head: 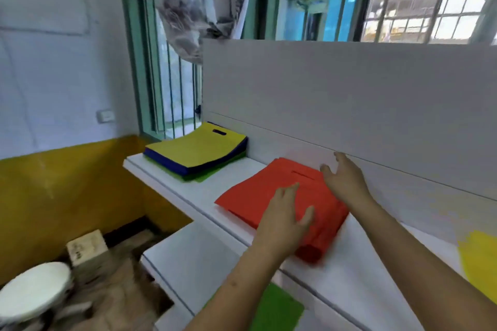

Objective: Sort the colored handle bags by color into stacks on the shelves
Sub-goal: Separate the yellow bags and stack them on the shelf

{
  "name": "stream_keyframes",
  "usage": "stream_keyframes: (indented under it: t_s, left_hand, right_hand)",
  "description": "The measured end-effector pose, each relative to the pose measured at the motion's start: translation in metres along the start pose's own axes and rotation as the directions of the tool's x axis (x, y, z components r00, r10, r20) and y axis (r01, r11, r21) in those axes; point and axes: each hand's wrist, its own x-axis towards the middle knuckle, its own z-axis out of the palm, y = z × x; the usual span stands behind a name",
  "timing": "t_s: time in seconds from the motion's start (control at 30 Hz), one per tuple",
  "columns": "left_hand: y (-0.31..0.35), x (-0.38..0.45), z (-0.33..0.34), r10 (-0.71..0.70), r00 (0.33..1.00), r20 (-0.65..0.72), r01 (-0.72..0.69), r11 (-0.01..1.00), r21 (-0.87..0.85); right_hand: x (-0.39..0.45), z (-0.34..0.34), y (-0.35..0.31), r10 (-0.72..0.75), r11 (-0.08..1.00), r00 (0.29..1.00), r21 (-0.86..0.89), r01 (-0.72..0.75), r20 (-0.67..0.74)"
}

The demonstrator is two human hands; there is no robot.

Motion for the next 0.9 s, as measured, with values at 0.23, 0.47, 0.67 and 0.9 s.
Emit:
stream_keyframes:
  t_s: [0.23, 0.47, 0.67, 0.9]
  left_hand:
    - [-0.112, 0.016, -0.13, -0.153, 0.974, -0.17, 0.149, 0.988, -0.04]
    - [-0.205, 0.058, -0.19, -0.24, 0.934, -0.266, 0.243, 0.97, -0.022]
    - [-0.285, 0.134, -0.217, -0.304, 0.906, -0.295, 0.329, 0.943, 0.041]
    - [-0.362, 0.239, -0.225, -0.318, 0.927, -0.199, 0.37, 0.861, 0.349]
  right_hand:
    - [0.025, 0.132, -0.128, -0.164, 0.986, 0.984, 0.043, 0.161, 0.07]
    - [0.089, 0.232, -0.184, -0.146, 0.978, 0.958, -0.107, 0.177, 0.247]
    - [0.173, 0.296, -0.201, -0.001, 0.889, 0.95, -0.435, 0.144, 0.312]
    - [0.194, 0.35, -0.174, 0.047, 0.786, 0.993, -0.617, 0.031, 0.11]
